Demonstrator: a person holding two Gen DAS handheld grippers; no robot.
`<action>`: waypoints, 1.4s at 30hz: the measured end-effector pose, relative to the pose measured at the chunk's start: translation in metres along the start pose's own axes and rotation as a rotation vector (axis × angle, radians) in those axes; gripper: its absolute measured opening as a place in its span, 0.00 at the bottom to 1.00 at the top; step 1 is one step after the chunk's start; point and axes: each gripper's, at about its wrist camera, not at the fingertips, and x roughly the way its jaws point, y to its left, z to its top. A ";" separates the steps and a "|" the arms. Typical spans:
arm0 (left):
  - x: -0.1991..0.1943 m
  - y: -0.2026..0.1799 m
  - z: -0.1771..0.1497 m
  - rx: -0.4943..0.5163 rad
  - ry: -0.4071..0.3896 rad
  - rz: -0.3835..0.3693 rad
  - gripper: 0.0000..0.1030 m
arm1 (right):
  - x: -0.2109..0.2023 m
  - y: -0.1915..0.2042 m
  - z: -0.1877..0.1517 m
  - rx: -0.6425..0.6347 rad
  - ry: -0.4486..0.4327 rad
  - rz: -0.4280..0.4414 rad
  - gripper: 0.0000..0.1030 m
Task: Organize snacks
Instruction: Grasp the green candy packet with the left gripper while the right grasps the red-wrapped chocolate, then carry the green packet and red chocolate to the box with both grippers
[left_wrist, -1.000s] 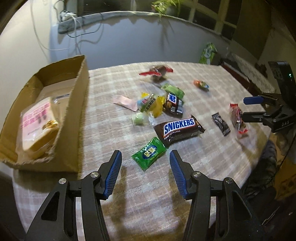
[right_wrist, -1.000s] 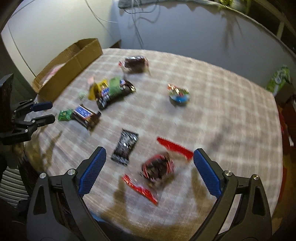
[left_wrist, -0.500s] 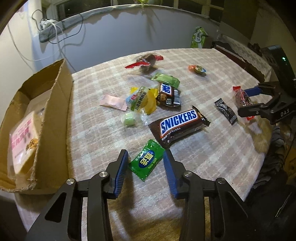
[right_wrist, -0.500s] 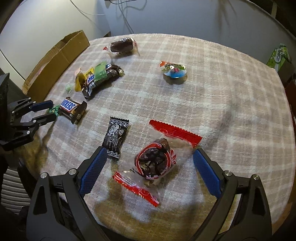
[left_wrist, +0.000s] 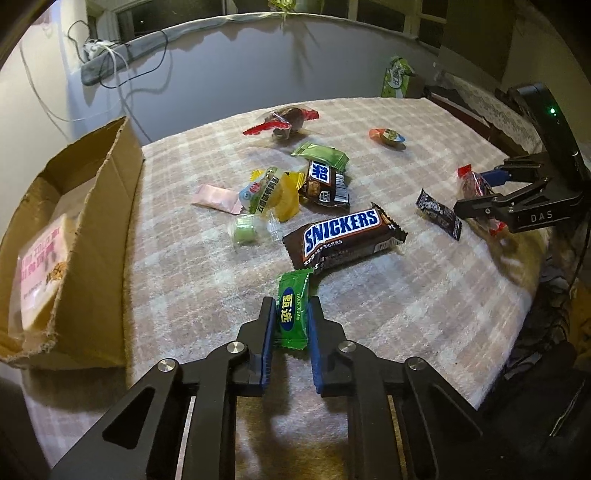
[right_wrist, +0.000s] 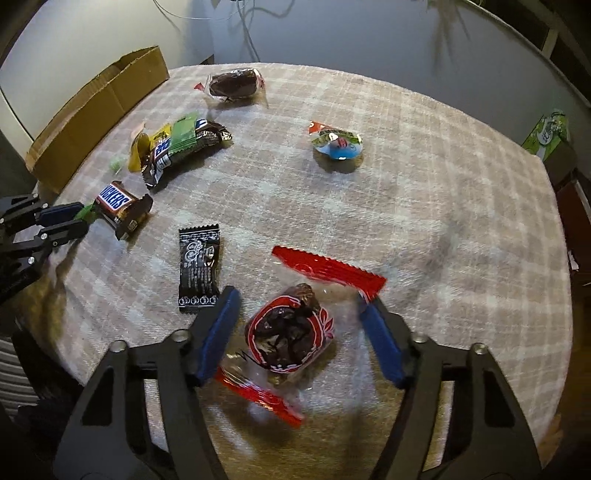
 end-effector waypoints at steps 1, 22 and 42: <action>0.000 0.000 0.000 -0.006 -0.004 0.001 0.15 | -0.001 -0.002 0.000 0.005 -0.004 -0.001 0.58; -0.015 0.032 -0.006 -0.279 -0.114 -0.066 0.05 | -0.032 -0.005 0.005 0.052 -0.107 0.060 0.35; -0.090 0.115 -0.001 -0.418 -0.311 0.069 0.05 | -0.053 0.114 0.121 -0.172 -0.255 0.258 0.35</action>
